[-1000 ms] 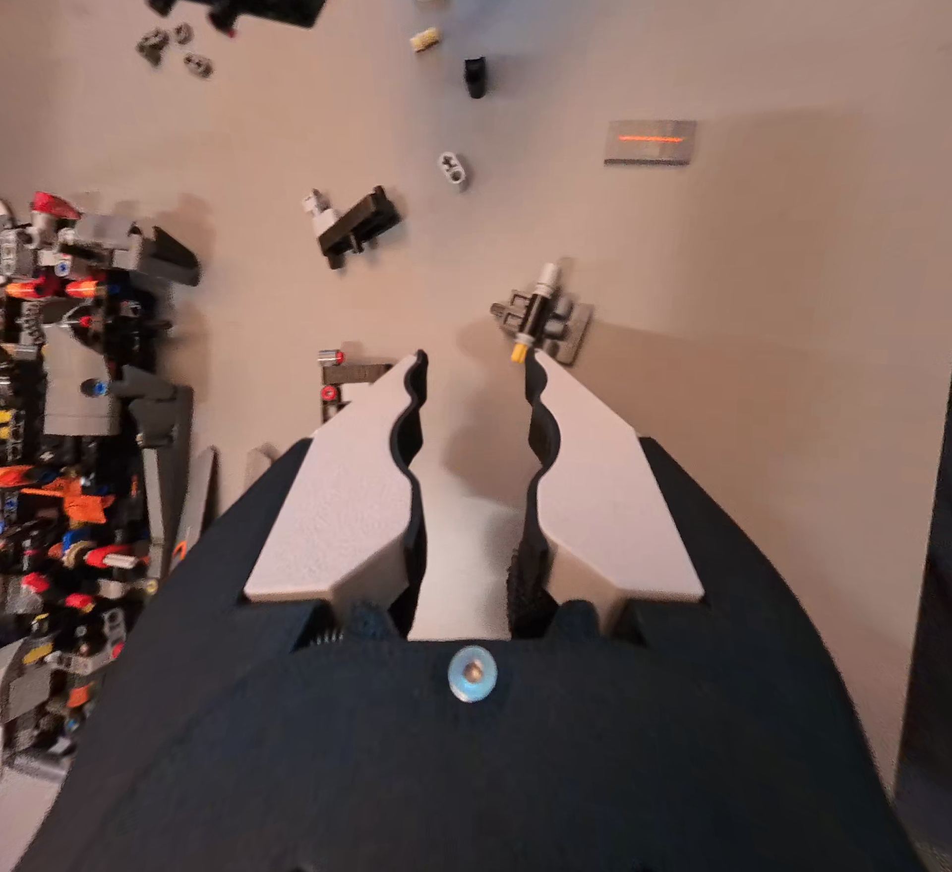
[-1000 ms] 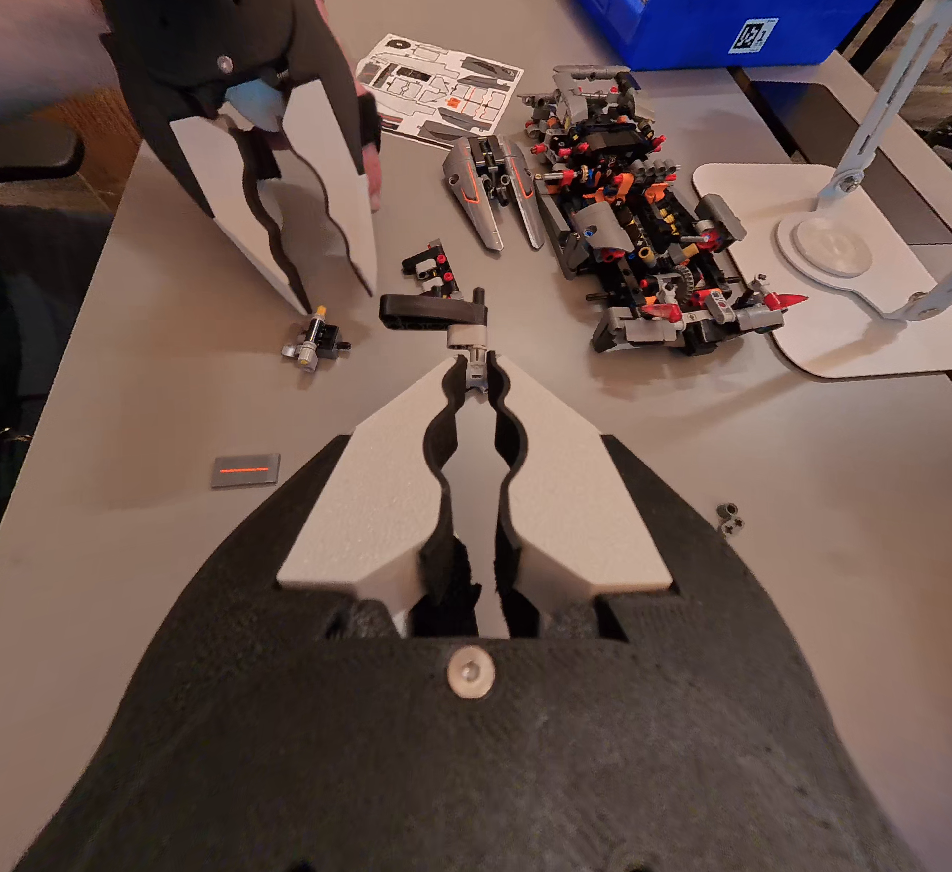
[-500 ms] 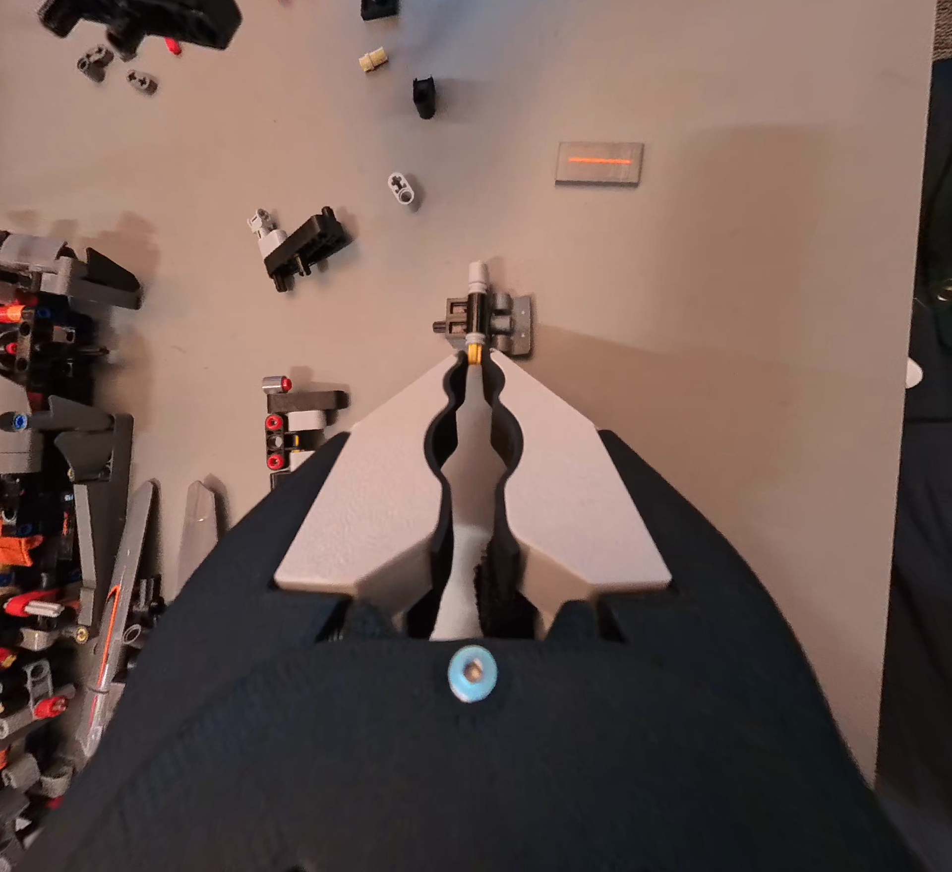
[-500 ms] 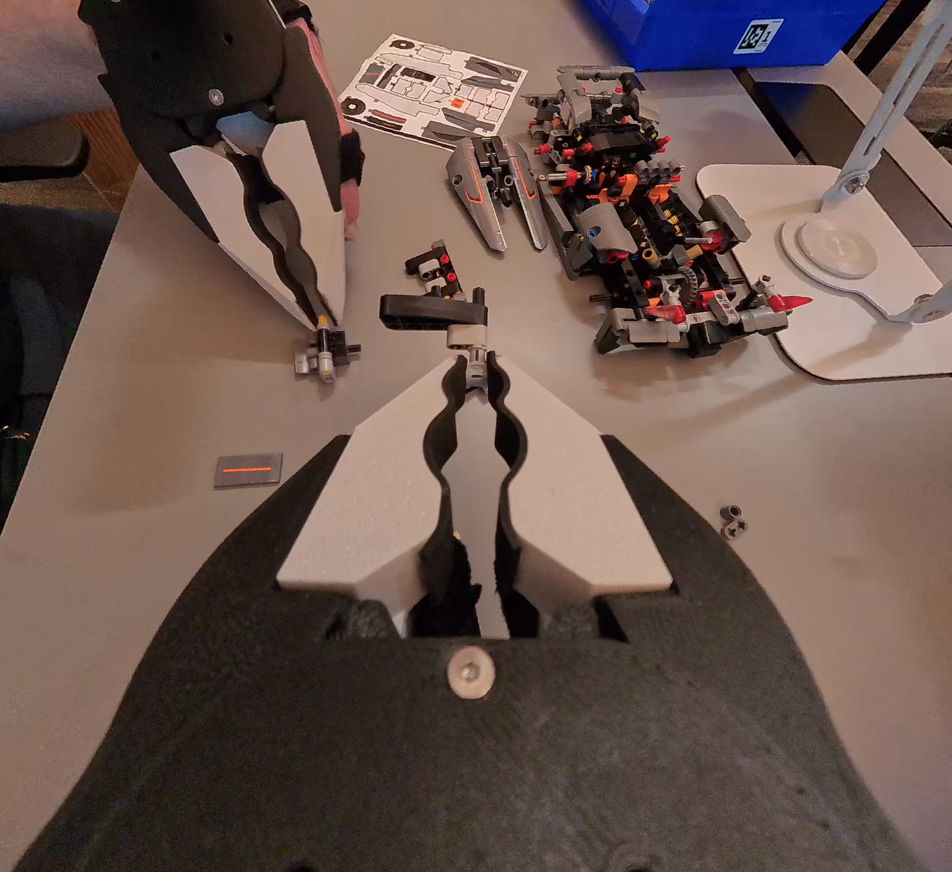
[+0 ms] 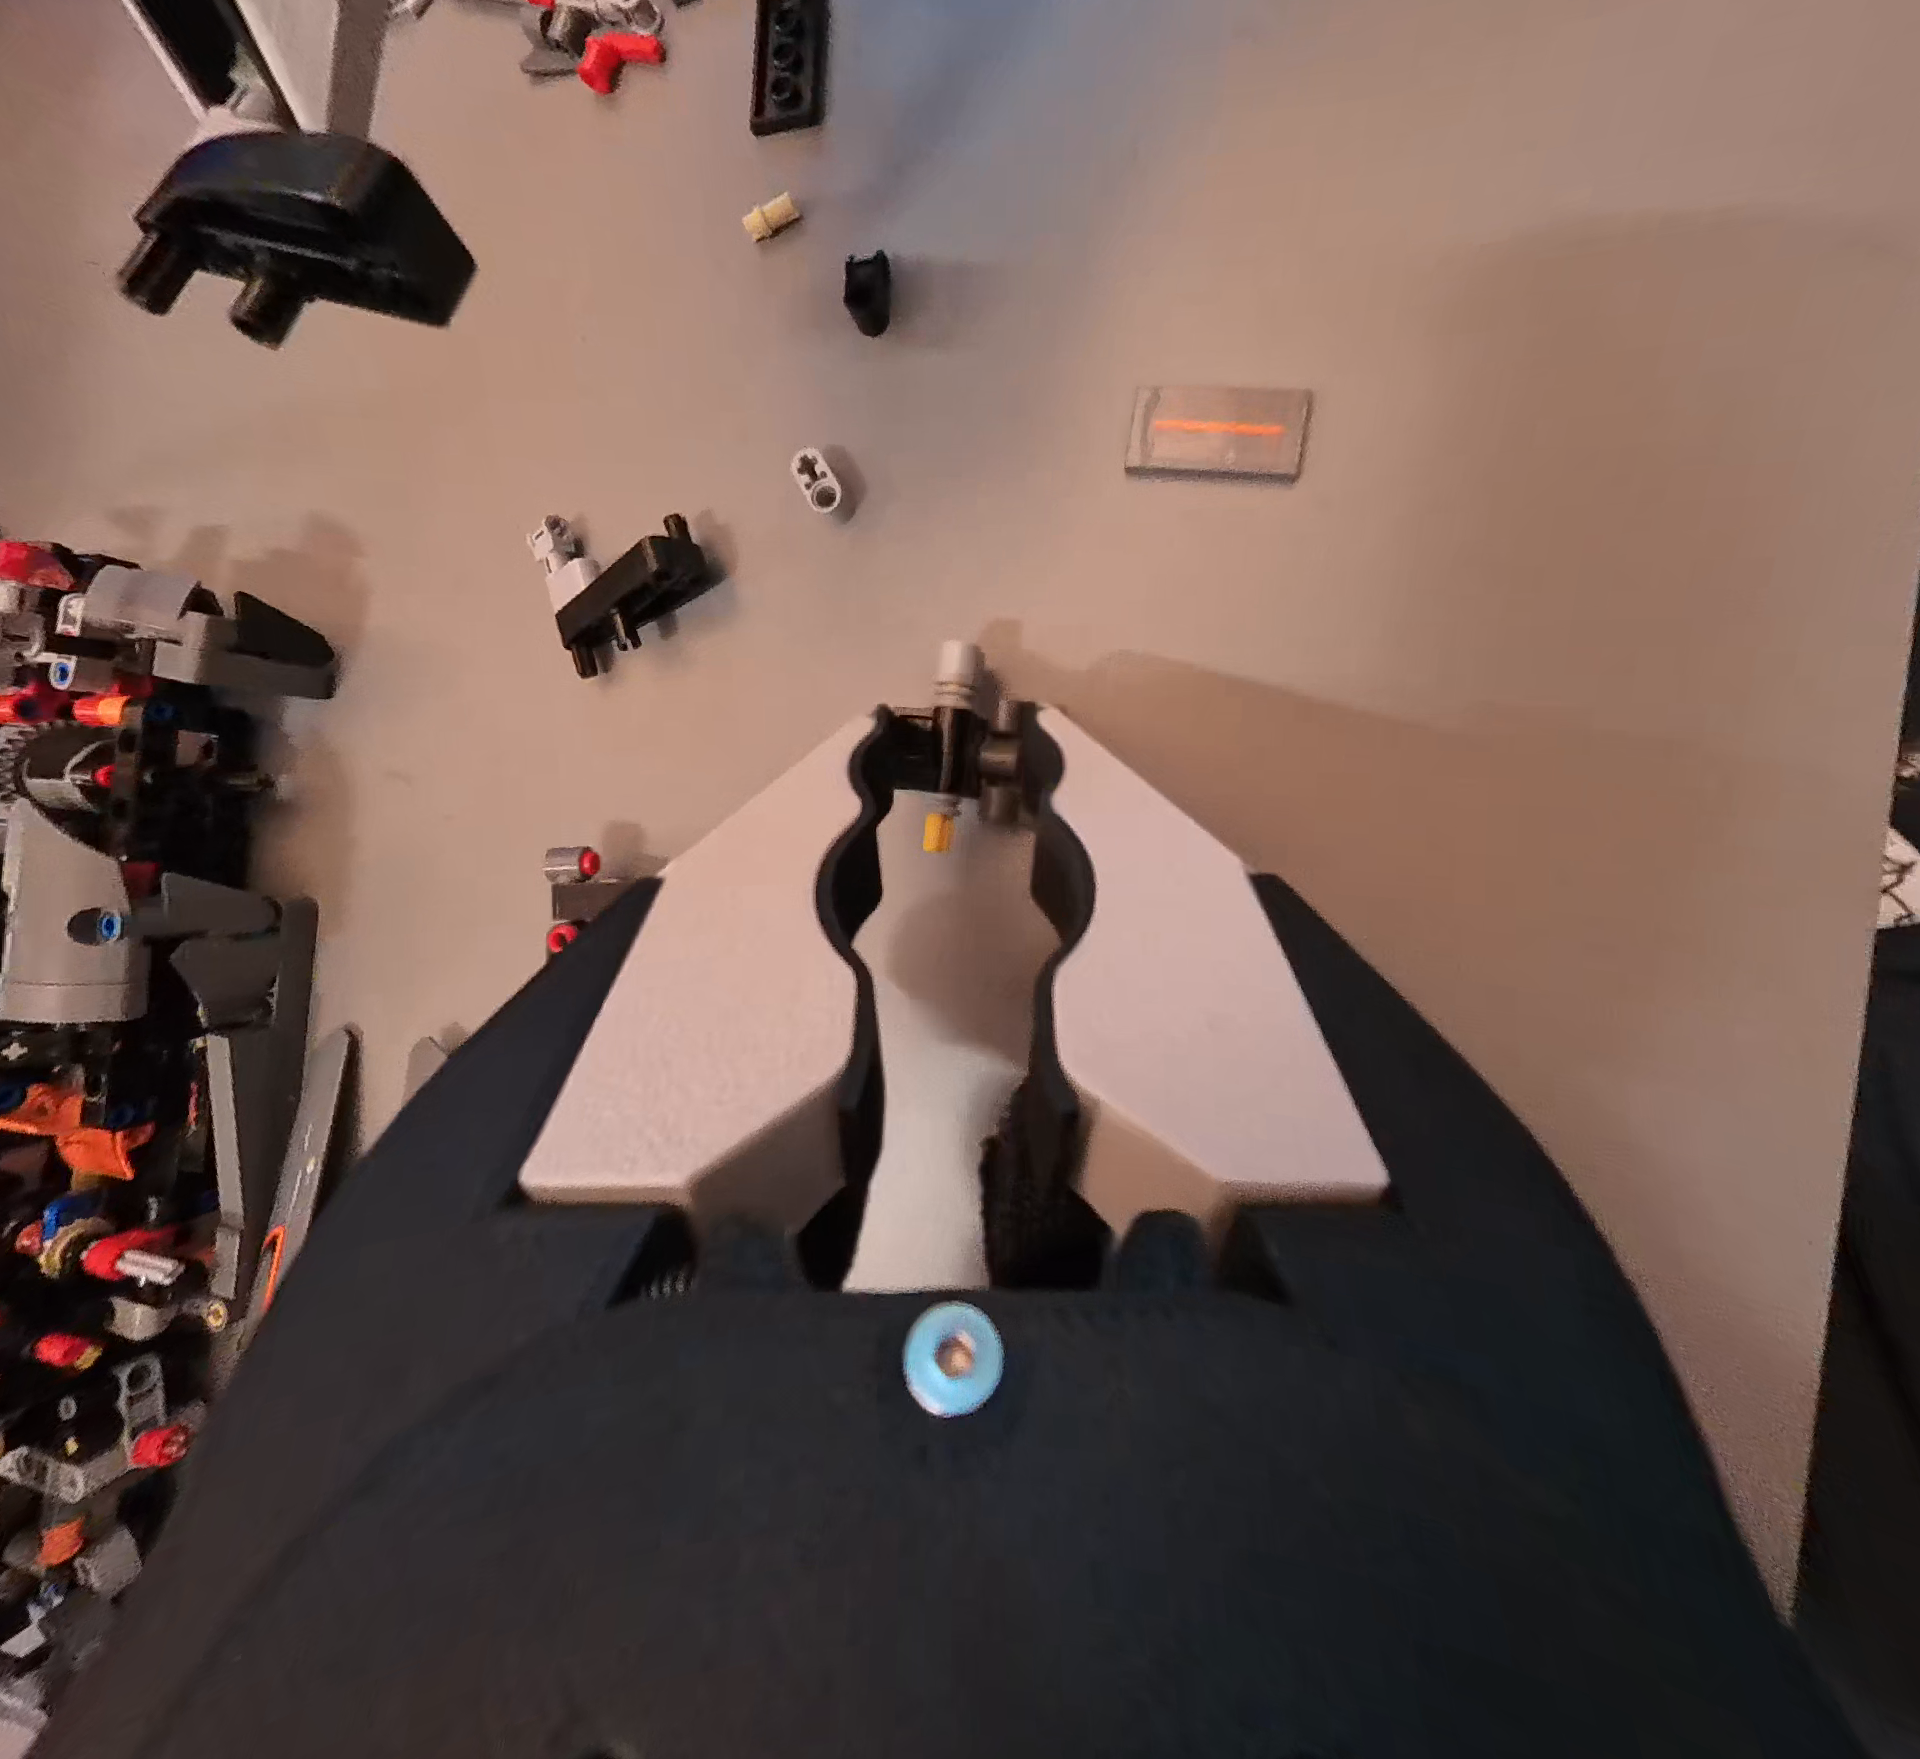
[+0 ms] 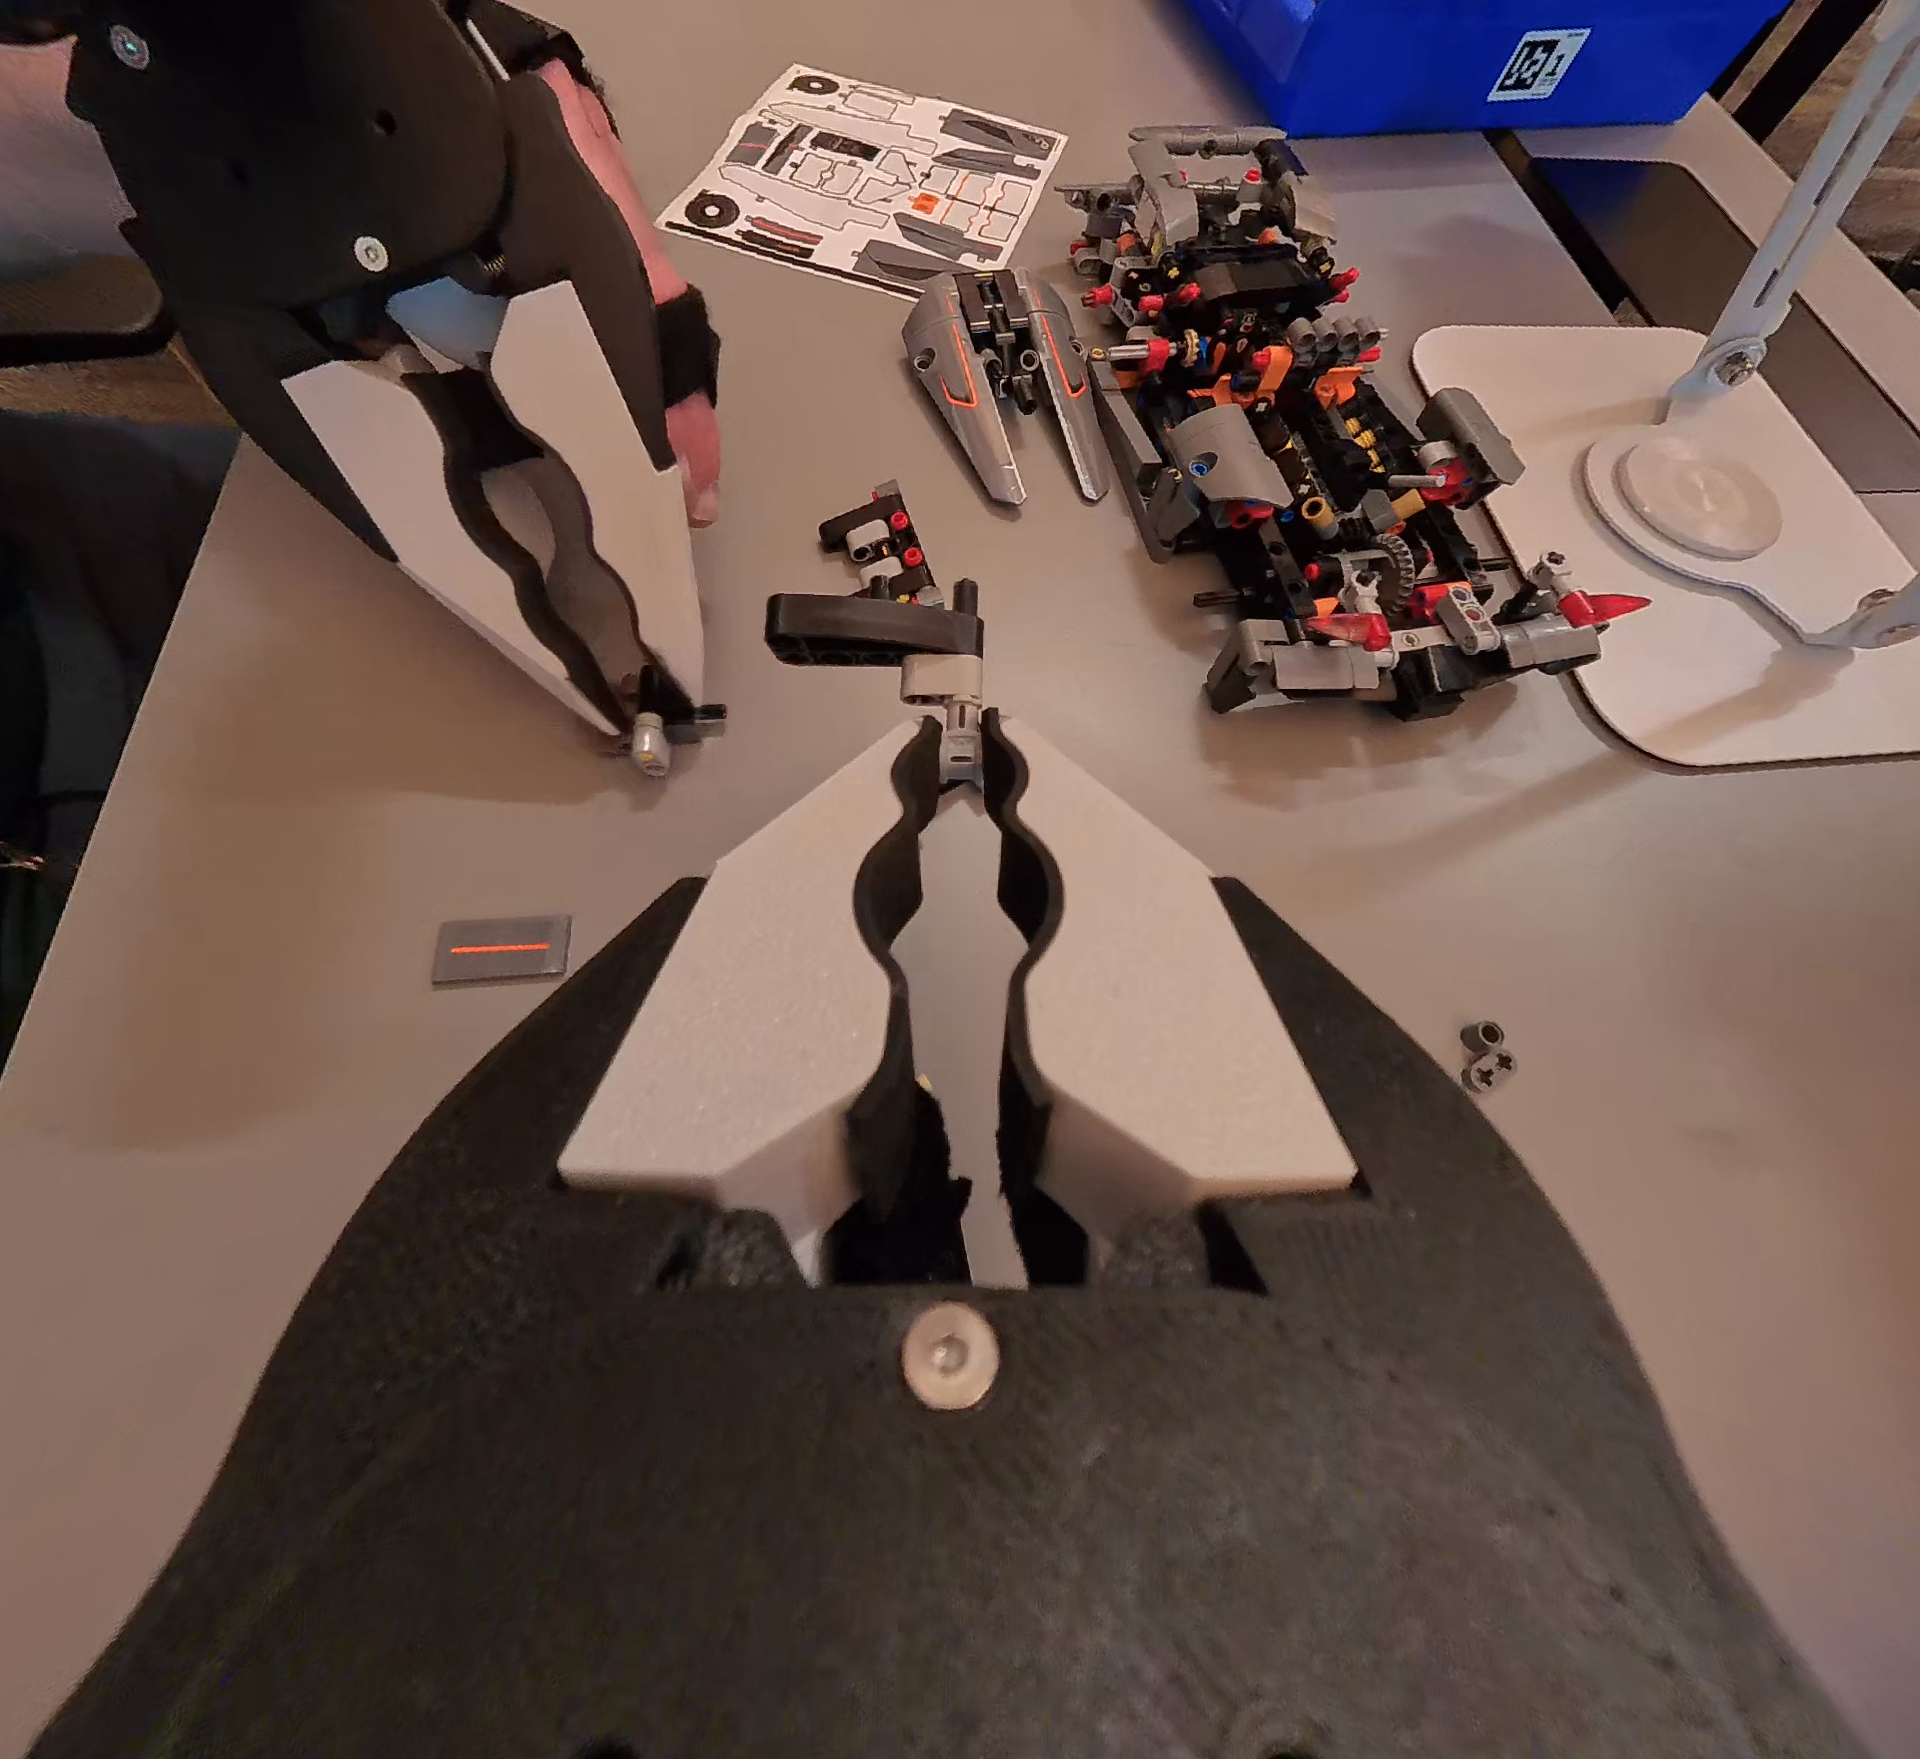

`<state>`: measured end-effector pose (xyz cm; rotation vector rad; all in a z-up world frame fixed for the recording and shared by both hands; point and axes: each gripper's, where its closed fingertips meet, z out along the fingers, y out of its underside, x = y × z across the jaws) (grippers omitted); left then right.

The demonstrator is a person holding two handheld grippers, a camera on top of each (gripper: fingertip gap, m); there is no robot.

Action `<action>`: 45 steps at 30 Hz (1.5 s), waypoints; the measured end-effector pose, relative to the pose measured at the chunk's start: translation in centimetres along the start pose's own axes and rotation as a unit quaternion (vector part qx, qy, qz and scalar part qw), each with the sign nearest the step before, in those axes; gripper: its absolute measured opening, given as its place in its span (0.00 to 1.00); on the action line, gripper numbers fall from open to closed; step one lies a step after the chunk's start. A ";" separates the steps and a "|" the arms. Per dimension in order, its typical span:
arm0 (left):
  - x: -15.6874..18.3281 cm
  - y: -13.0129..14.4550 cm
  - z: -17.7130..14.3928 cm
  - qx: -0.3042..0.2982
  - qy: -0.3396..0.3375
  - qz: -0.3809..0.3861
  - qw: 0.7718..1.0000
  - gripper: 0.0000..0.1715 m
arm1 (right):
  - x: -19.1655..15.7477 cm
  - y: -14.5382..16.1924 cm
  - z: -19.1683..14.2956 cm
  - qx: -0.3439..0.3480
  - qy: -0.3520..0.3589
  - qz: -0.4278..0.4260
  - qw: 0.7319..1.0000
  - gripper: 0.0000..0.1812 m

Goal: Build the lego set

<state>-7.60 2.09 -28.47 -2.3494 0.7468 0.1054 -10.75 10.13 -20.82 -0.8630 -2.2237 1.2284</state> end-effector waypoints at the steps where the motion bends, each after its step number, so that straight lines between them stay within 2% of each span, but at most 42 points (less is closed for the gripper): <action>1: -0.1 -0.1 0.0 0.001 0.000 -0.004 1.000 0.09 | 0.0 0.0 0.0 0.000 0.000 0.001 1.000 0.03; 5: -0.3 0.1 -0.1 -0.004 -0.008 -0.004 1.000 0.04 | 0.0 -0.1 -0.1 0.002 0.000 0.000 1.000 0.03; 19: -1.4 1.8 -0.9 -0.018 -0.035 -0.030 0.999 0.04 | -0.1 0.0 0.0 0.000 -0.002 -0.001 1.000 0.03; 32: -3.1 5.9 -3.4 -0.046 -0.064 -0.071 0.994 0.04 | -0.2 0.1 0.2 -0.004 -0.004 -0.001 1.000 0.03; 40: -3.2 6.2 -3.5 -0.039 -0.071 -0.082 0.993 0.09 | -0.3 0.2 0.4 -0.006 -0.006 -0.001 1.000 0.03; 45: -3.2 6.2 -3.5 -0.041 -0.070 -0.081 0.993 0.04 | -0.4 0.2 0.5 -0.007 -0.007 -0.002 1.000 0.03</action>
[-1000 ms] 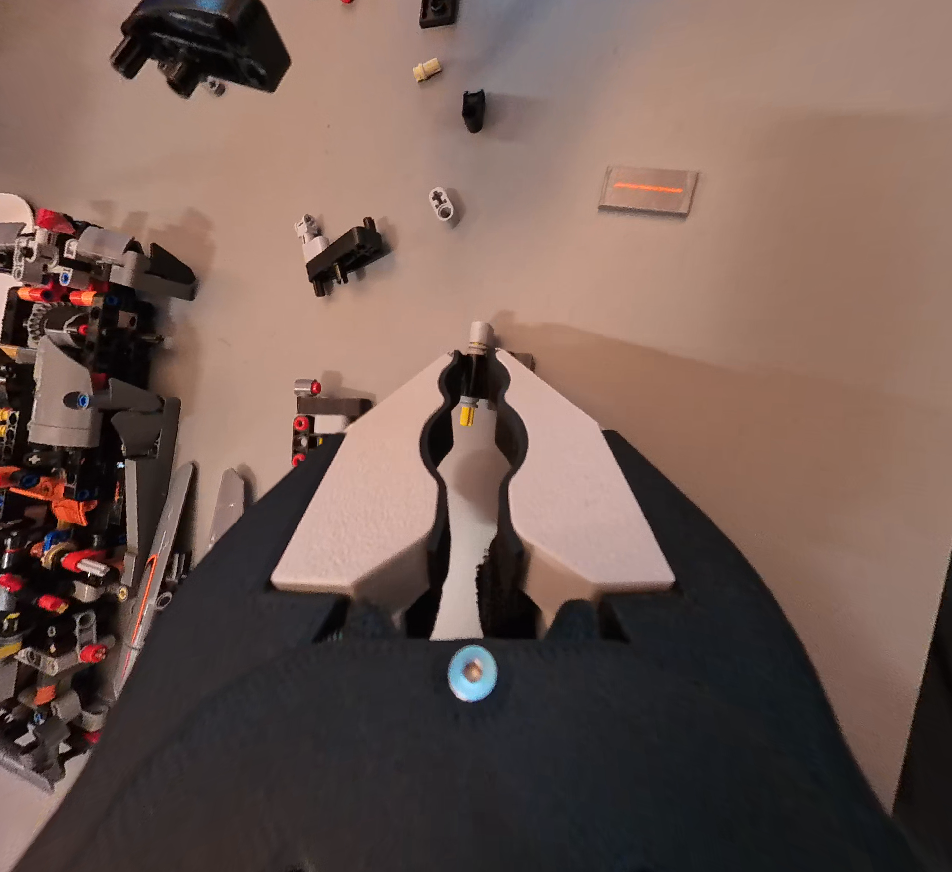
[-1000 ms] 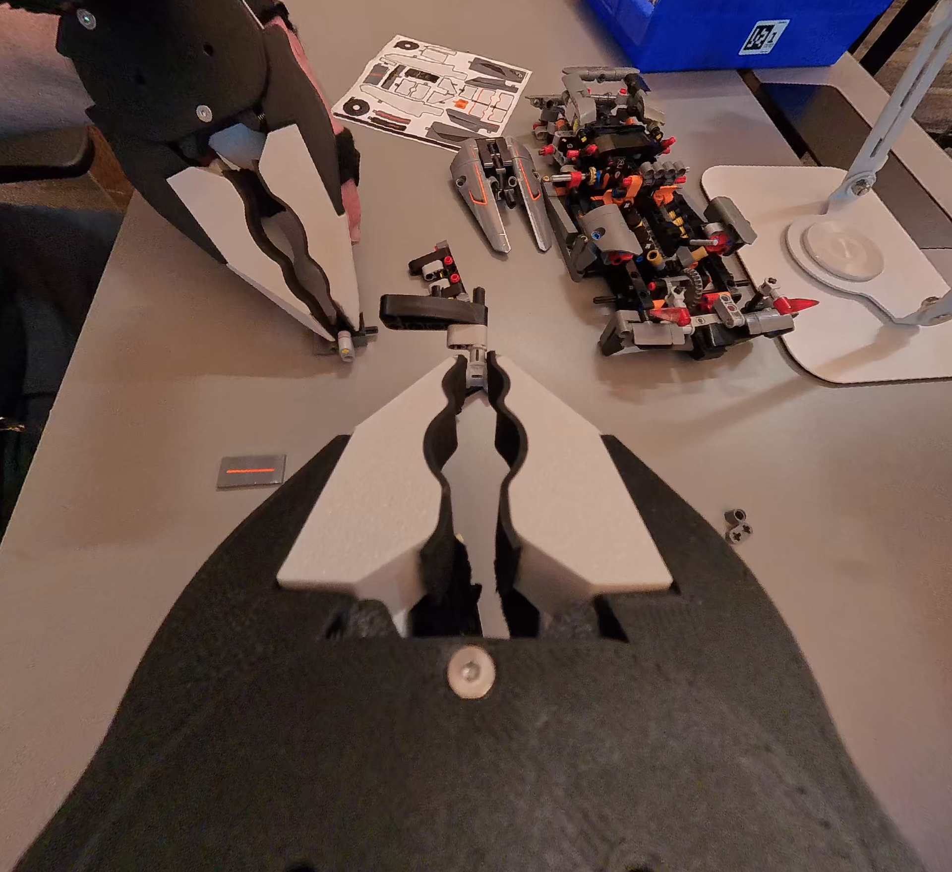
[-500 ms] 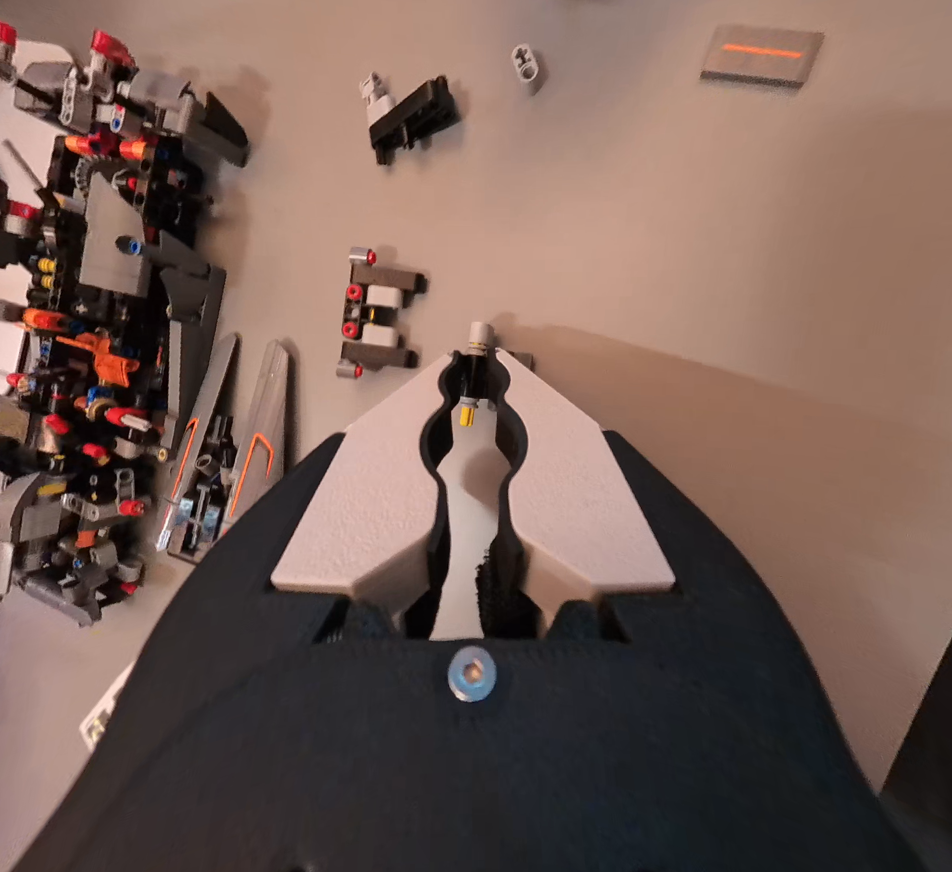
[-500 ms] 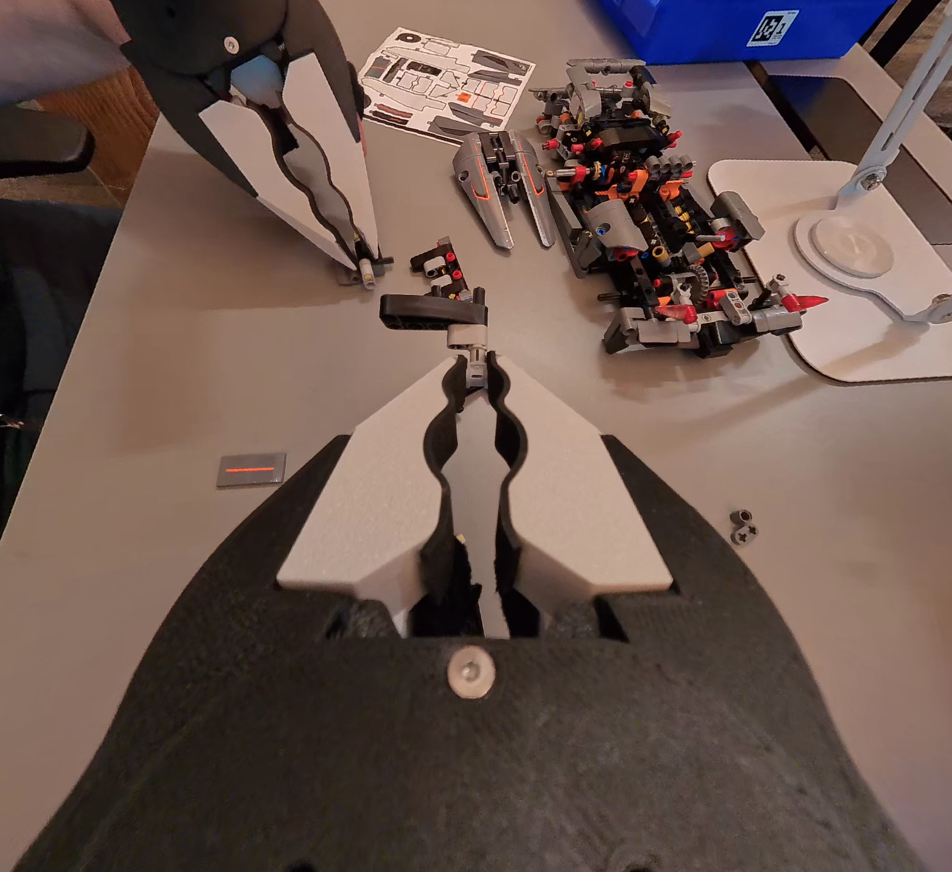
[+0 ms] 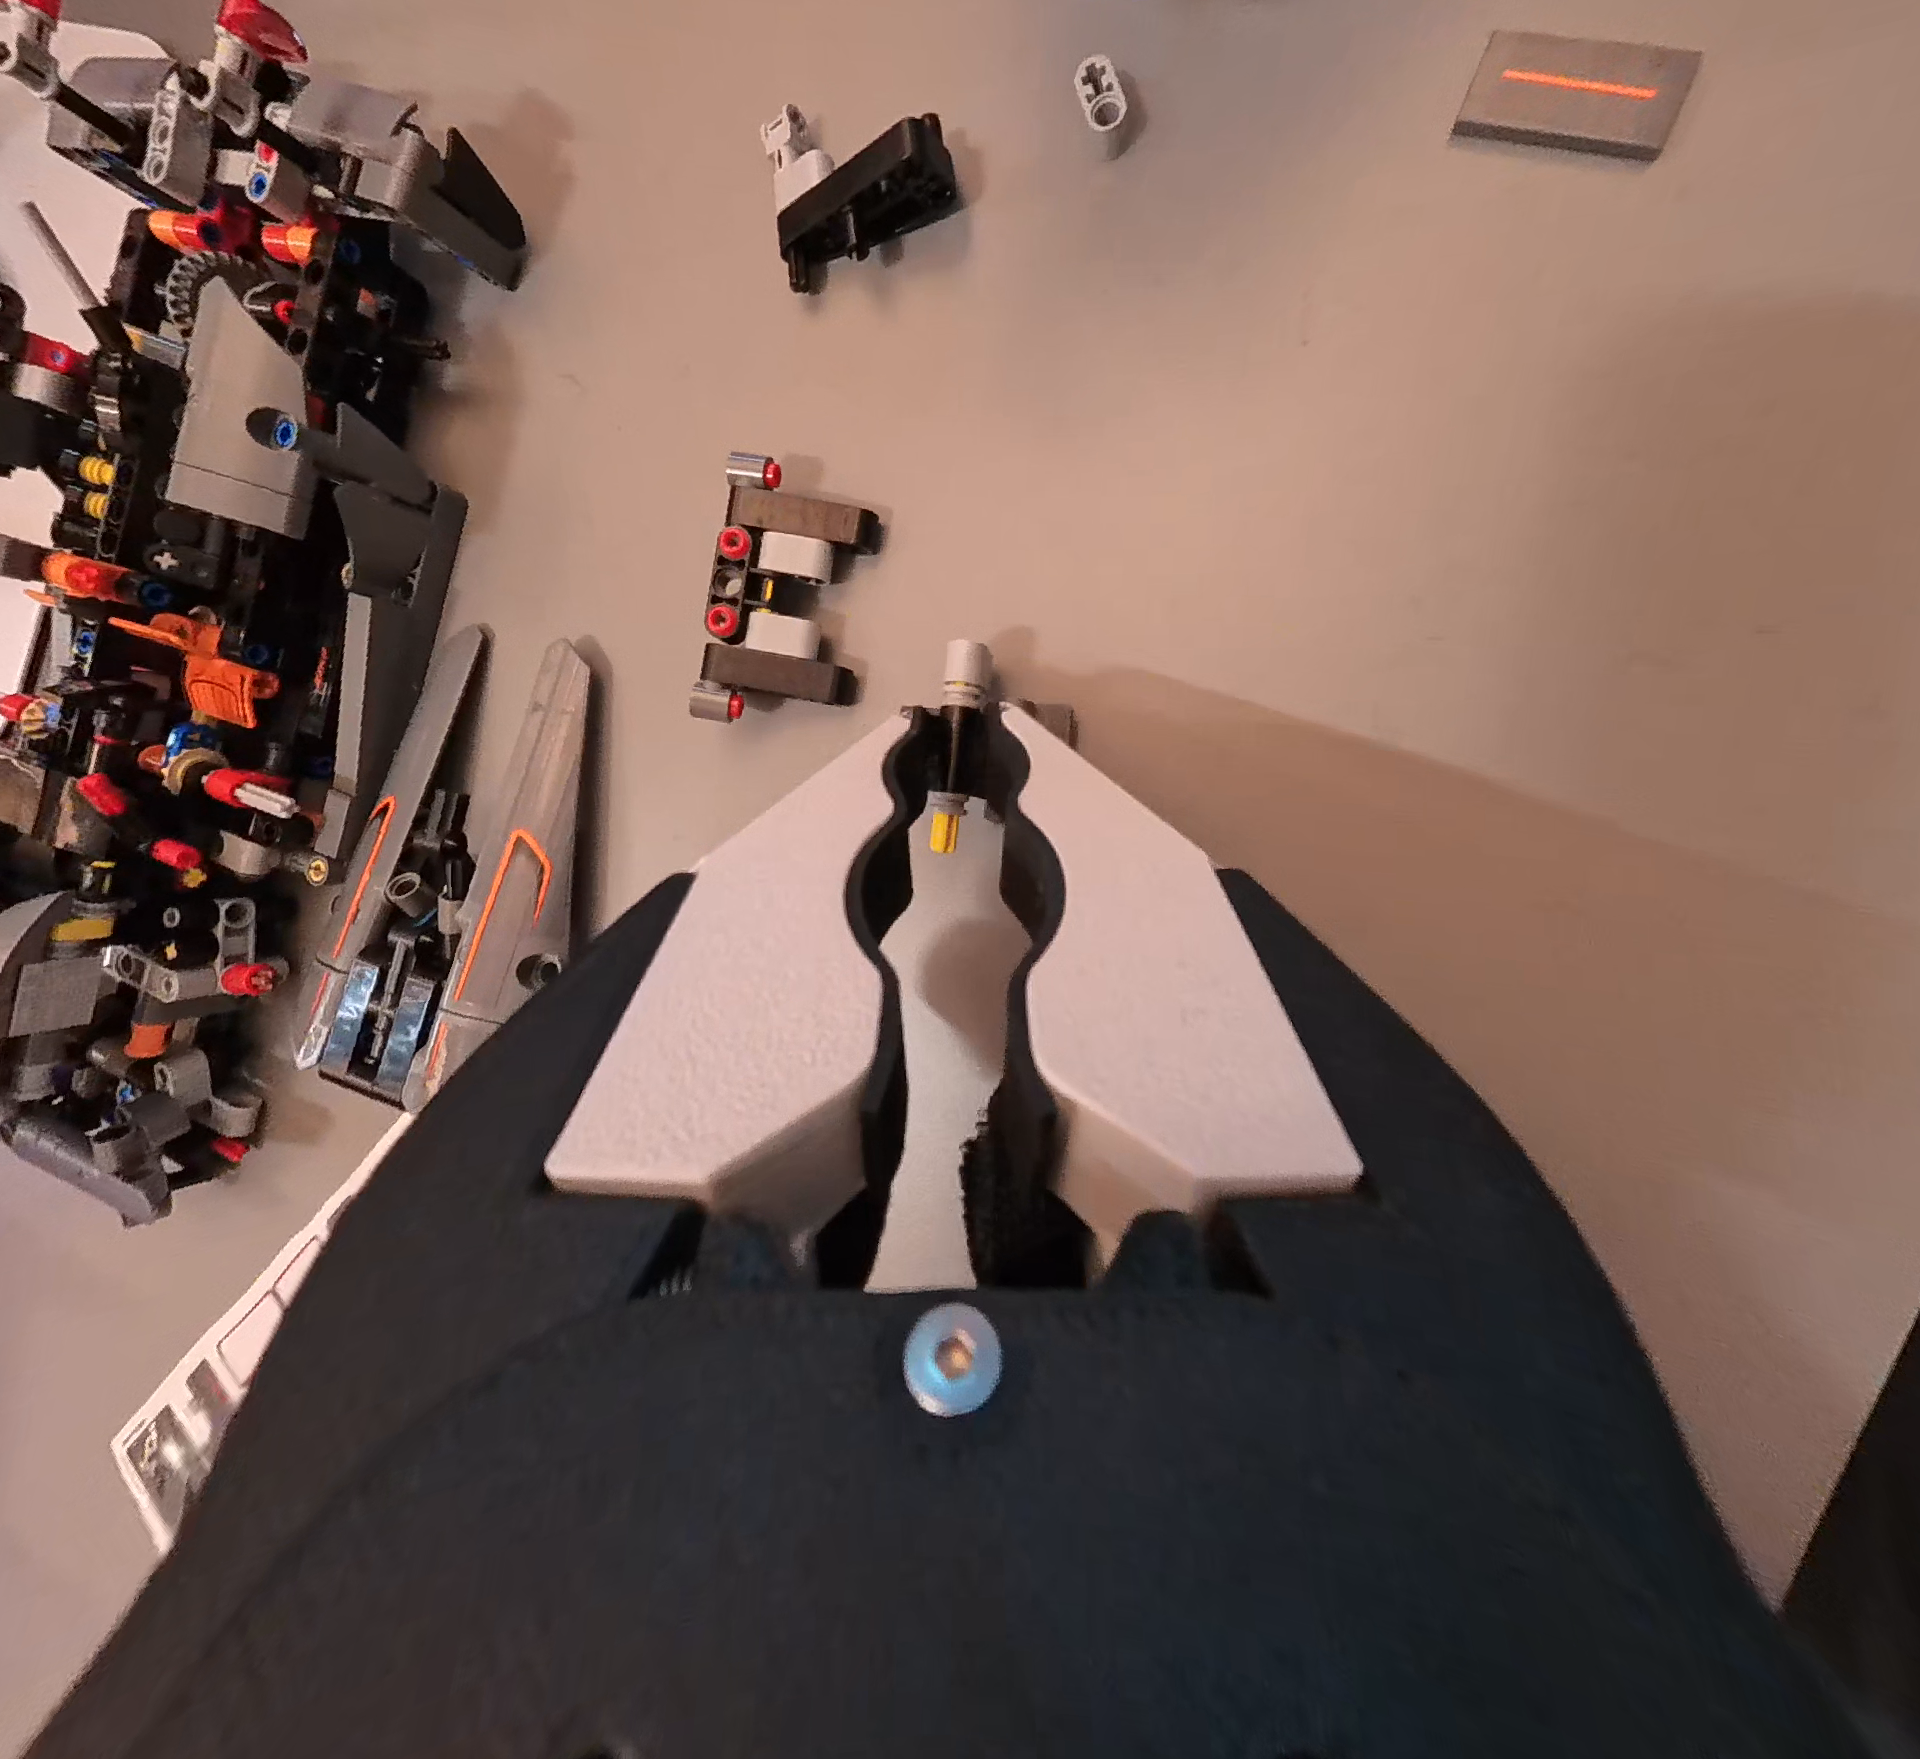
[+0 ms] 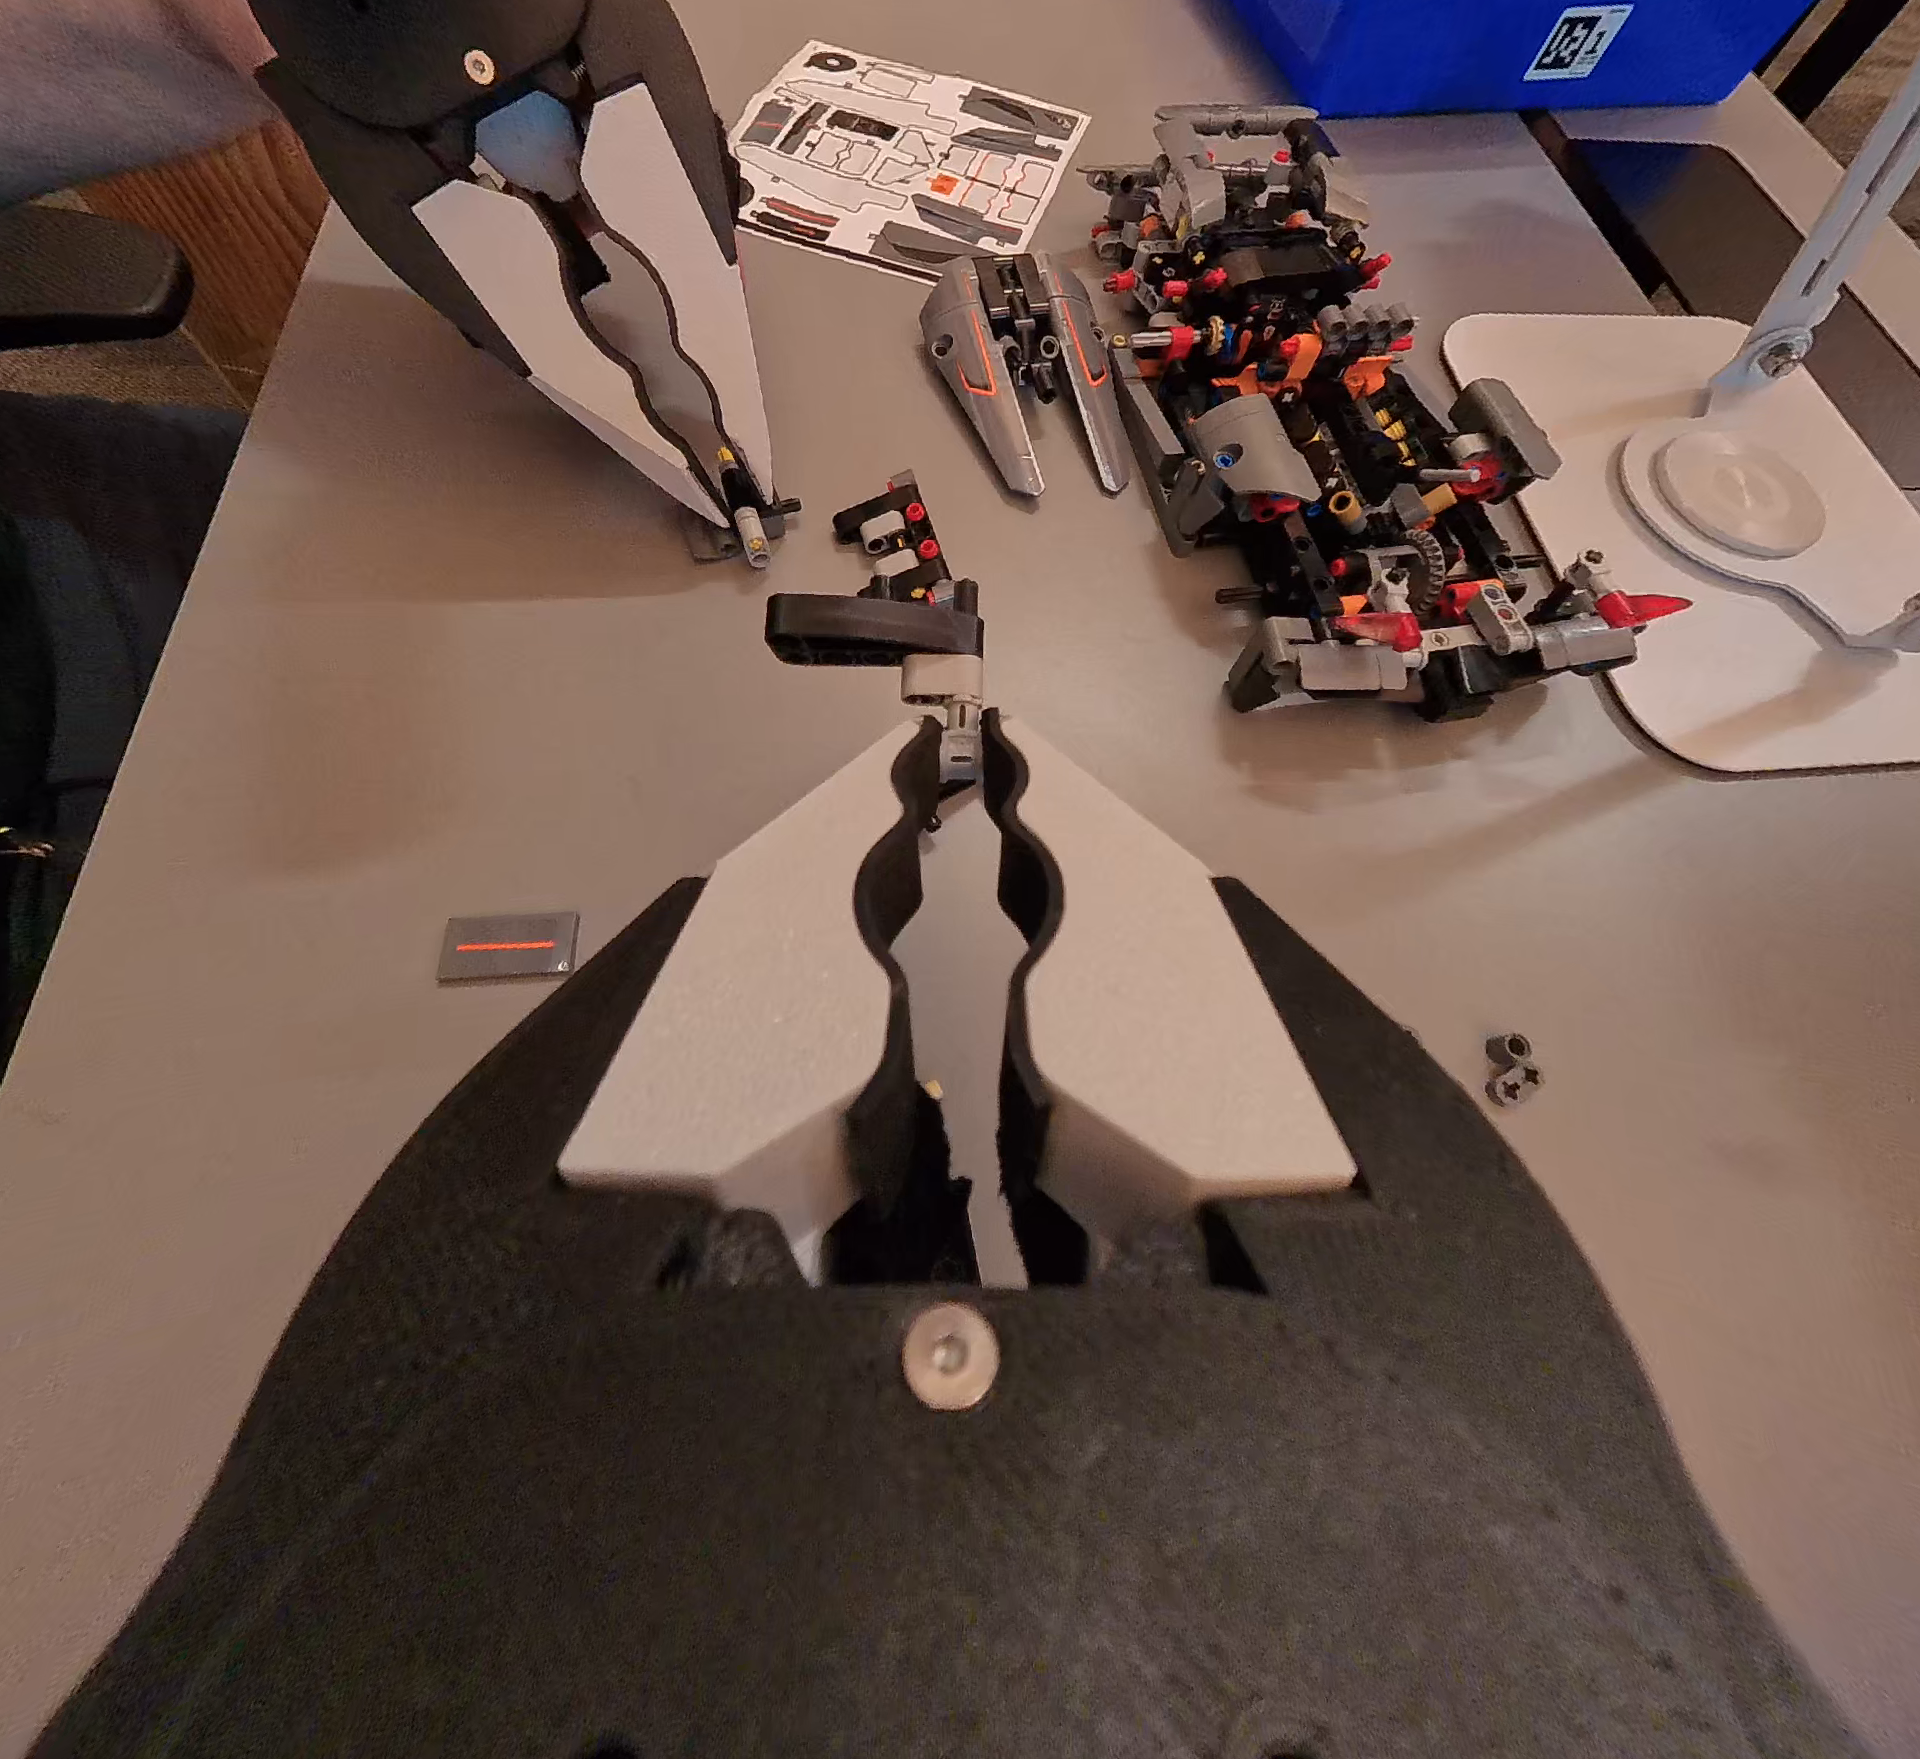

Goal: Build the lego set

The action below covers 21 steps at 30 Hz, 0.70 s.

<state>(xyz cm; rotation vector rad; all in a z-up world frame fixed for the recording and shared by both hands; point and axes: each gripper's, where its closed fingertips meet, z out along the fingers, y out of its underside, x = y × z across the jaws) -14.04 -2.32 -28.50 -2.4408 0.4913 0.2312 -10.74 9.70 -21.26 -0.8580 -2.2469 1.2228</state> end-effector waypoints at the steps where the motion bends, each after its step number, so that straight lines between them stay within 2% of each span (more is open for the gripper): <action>1: 0.0 0.0 0.0 0.001 0.001 -0.001 1.000 0.04 | 0.0 0.0 0.0 0.000 0.000 0.000 1.000 0.03; 15: 0.4 -0.7 0.0 0.026 0.029 -0.016 0.999 0.04 | 0.0 0.0 0.0 0.001 0.000 0.000 1.000 0.03; 19: 0.0 -1.5 -0.4 0.057 0.034 -0.034 0.997 0.04 | 0.0 0.0 -0.1 0.001 0.000 0.001 1.000 0.03; 21: -0.2 -2.4 -1.0 0.096 0.045 -0.055 0.993 0.04 | 0.0 -0.1 -0.1 0.003 0.001 0.000 1.000 0.03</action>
